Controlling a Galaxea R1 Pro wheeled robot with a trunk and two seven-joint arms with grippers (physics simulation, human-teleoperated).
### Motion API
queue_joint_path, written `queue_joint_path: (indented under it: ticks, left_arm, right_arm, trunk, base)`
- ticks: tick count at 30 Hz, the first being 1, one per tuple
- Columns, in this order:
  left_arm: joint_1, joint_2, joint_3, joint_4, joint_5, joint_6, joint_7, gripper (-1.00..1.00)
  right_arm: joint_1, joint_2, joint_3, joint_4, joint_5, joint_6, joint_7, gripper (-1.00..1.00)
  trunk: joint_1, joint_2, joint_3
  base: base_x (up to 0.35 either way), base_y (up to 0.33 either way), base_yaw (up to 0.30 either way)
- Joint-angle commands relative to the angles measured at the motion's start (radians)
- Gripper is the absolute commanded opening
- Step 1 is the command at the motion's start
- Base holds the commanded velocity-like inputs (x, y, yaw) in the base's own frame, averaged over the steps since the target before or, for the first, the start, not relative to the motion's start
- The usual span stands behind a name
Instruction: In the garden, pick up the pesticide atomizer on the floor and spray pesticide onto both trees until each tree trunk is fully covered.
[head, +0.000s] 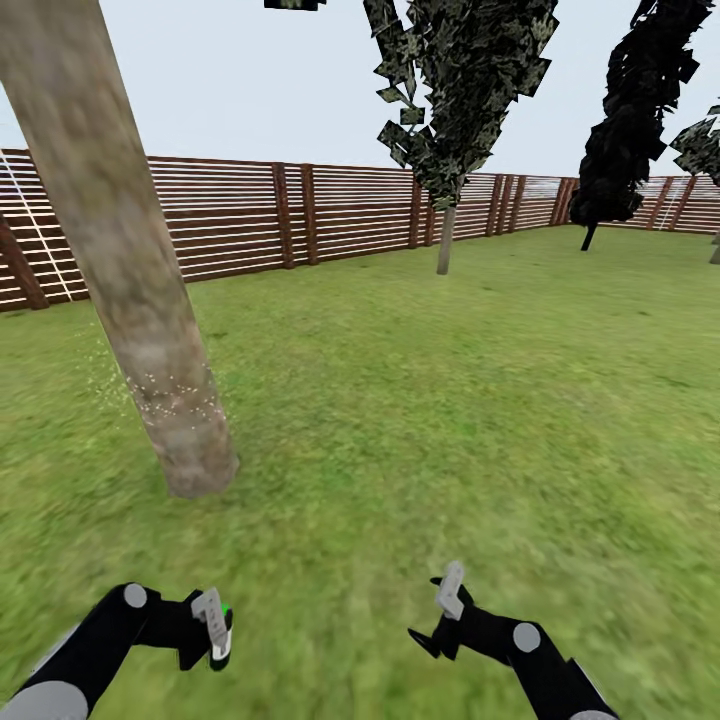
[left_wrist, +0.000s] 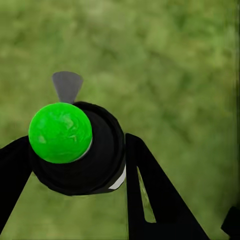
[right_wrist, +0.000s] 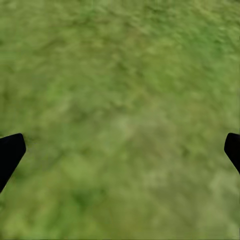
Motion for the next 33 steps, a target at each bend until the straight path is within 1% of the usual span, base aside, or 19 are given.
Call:
queue_joint_path:
  ticks: [1, 4, 8, 9, 10, 11, 12, 13, 14, 15, 17, 20, 23, 25, 26, 28, 31, 33]
  left_arm:
    - [-0.002, -0.007, -0.002, 0.0, -0.009, -0.003, -0.011, -1.0]
    - [-0.004, -0.024, -0.019, 0.0, -0.009, -0.003, -0.028, -1.0]
    - [-0.009, -0.047, -0.041, 0.0, -0.009, -0.003, -0.05, -1.0]
    - [-0.01, -0.073, -0.064, 0.001, -0.01, -0.003, -0.05, -1.0]
    - [-0.01, -0.078, -0.064, 0.001, -0.011, -0.003, -0.05, -1.0]
    - [-0.01, -0.086, -0.064, 0.002, -0.011, -0.002, -0.05, -1.0]
    - [-0.009, -0.095, -0.066, 0.001, -0.011, -0.001, -0.05, -1.0]
    - [-0.01, -0.108, -0.081, 0.002, -0.011, 0.0, -0.05, -1.0]
    - [-0.011, -0.115, -0.094, 0.002, -0.011, 0.001, -0.05, -1.0]
    - [-0.013, -0.121, -0.102, 0.001, -0.01, 0.003, -0.049, -1.0]
    - [-0.014, -0.134, -0.107, 0.0, -0.01, 0.005, -0.049, -1.0]
    - [-0.014, -0.153, -0.109, 0.001, -0.011, 0.004, -0.049, -1.0]
    - [-0.012, -0.158, -0.108, 0.003, -0.009, -0.002, -0.049, -1.0]
    - [-0.012, -0.167, -0.108, 0.024, -0.007, -0.016, -0.05, -1.0]
    - [-0.012, -0.176, -0.108, 0.043, -0.007, -0.044, -0.05, -1.0]
    - [-0.012, -0.187, -0.108, 0.075, -0.006, -0.073, -0.05, -1.0]
    - [-0.012, -0.208, -0.108, 0.094, -0.005, -0.086, -0.05, -1.0]
    - [-0.012, -0.232, -0.108, 0.1, -0.005, -0.089, -0.05, -1.0]
  right_arm:
    - [-0.001, 0.007, -0.003, -0.001, 0.015, -0.005, 0.006, 1.0]
    - [-0.002, 0.024, 0.014, 0.0, 0.032, -0.005, 0.006, 1.0]
    - [-0.002, 0.031, 0.037, -0.002, 0.05, -0.005, 0.016, 1.0]
    - [-0.003, 0.033, 0.281, -0.013, 0.048, -0.004, 0.117, 1.0]
    - [-0.004, 0.035, 0.281, -0.025, 0.047, -0.004, 0.164, 1.0]
    - [-0.007, 0.036, 0.281, -0.037, 0.046, -0.004, 0.19, 1.0]
    - [-0.01, 0.042, 0.28, -0.047, 0.046, -0.003, 0.208, 1.0]
    - [-0.011, 0.059, 0.281, -0.052, 0.045, -0.003, 0.216, 1.0]
    - [-0.011, 0.067, 0.28, -0.053, 0.045, -0.003, 0.219, 1.0]
    - [-0.012, 0.071, 0.28, -0.054, 0.045, -0.002, 0.221, -1.0]
    - [-0.013, 0.074, 0.28, -0.054, 0.045, -0.002, 0.222, -1.0]
    - [-0.016, 0.094, 0.28, -0.055, 0.045, -0.002, 0.222, -1.0]
    - [-0.019, 0.106, 0.28, -0.067, 0.045, -0.003, 0.222, -1.0]
    - [-0.02, 0.112, 0.279, -0.076, 0.043, -0.004, 0.222, -1.0]
    - [-0.02, 0.114, 0.279, -0.078, 0.041, -0.004, 0.222, -1.0]
    - [-0.021, 0.115, 0.279, -0.08, 0.041, -0.004, 0.222, -1.0]
    - [-0.021, 0.116, 0.279, -0.08, 0.041, -0.004, 0.222, -1.0]
    - [-0.021, 0.116, 0.279, -0.08, 0.041, -0.004, 0.222, -1.0]
  trunk:
    - [0.0, 0.0, -0.001]
    - [0.0, 0.0, -0.001]
    - [0.0, 0.0, -0.001]
    - [0.0, 0.0, -0.001]
    - [0.0, 0.0, -0.001]
    - [0.0, 0.0, -0.001]
    - [0.0, 0.0, -0.001]
    - [0.0, 0.0, -0.001]
    - [0.0, 0.0, -0.001]
    - [0.0, 0.0, -0.001]
    - [0.0, 0.0, -0.001]
    - [0.0, 0.0, -0.001]
    - [0.0, 0.0, -0.001]
    - [0.0, 0.0, -0.001]
    - [0.0, 0.0, -0.001]
    - [0.0, 0.0, -0.001]
    - [0.0, 0.0, -0.001]
    - [0.0, 0.0, -0.001]
  base:
    - [0.0, 0.0, 0.0]
    - [0.0, 0.0, 0.0]
    - [0.0, 0.0, 0.0]
    - [0.0, 0.0, 0.0]
    - [0.0, 0.0, 0.0]
    - [0.0, 0.0, 0.0]
    - [0.0, 0.0, 0.0]
    - [0.0, 0.0, 0.0]
    - [0.0, 0.0, 0.0]
    - [0.0, 0.0, 0.0]
    - [0.0, 0.0, 0.0]
    - [0.0, 0.0, 0.0]
    - [0.0, 0.0, 0.0]
    - [0.0, 0.0, 0.0]
    - [0.0, 0.0, 0.0]
    - [0.0, 0.0, 0.0]
    - [0.0, 0.0, 0.0]
    - [0.0, 0.0, 0.0]
